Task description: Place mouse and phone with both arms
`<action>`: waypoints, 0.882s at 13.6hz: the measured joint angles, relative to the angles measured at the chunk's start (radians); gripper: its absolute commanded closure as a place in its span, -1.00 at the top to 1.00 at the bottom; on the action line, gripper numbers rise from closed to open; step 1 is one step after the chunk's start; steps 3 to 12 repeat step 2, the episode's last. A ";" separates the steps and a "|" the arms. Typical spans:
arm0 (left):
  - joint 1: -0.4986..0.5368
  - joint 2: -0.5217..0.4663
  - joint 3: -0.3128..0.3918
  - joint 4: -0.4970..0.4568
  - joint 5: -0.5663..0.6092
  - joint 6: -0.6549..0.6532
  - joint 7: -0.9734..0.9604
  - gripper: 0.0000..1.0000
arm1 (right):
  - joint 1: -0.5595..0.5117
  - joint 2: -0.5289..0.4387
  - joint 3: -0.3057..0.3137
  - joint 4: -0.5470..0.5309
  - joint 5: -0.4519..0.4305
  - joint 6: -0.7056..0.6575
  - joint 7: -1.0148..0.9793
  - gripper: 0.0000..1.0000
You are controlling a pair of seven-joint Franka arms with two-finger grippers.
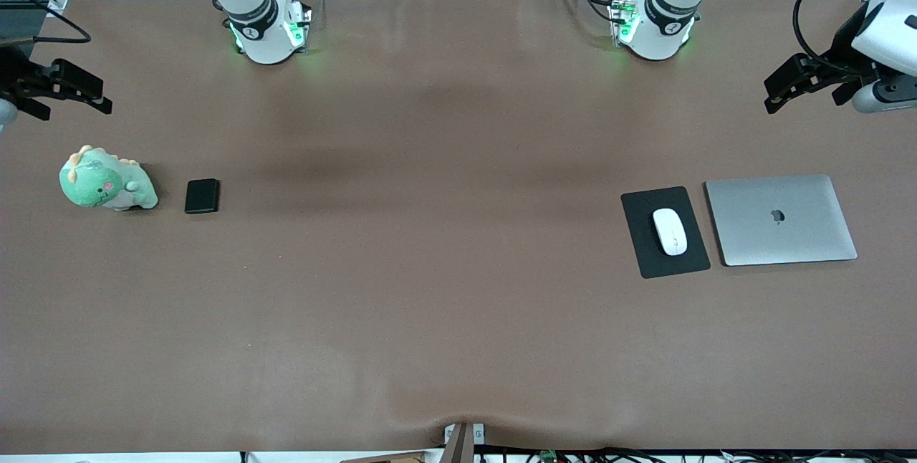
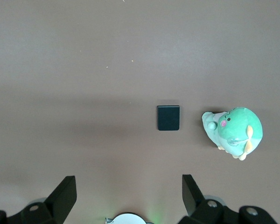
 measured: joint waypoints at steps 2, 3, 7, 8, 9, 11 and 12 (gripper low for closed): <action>0.000 0.000 0.000 0.000 0.000 0.000 0.000 1.00 | -0.004 0.009 -0.002 0.009 0.000 -0.015 0.001 1.00; 0.000 0.000 0.000 0.000 0.000 0.000 0.000 1.00 | -0.004 0.009 -0.002 0.009 0.000 -0.015 0.001 1.00; 0.000 0.000 0.000 0.000 0.000 0.000 0.000 1.00 | -0.004 0.009 -0.002 0.009 0.000 -0.015 0.001 1.00; 0.000 0.000 0.000 0.000 0.000 0.000 0.000 1.00 | -0.004 0.009 -0.002 0.009 0.000 -0.015 0.001 1.00; 0.000 0.000 0.000 0.000 0.000 0.000 0.000 1.00 | -0.004 0.009 -0.002 0.009 0.000 -0.015 0.001 1.00; 0.000 0.000 0.000 0.000 0.000 0.000 0.000 1.00 | -0.004 0.009 -0.002 0.009 0.000 -0.015 0.001 1.00; 0.000 0.000 0.000 0.000 0.000 0.000 0.000 1.00 | -0.004 0.009 -0.002 0.009 0.000 -0.015 0.001 1.00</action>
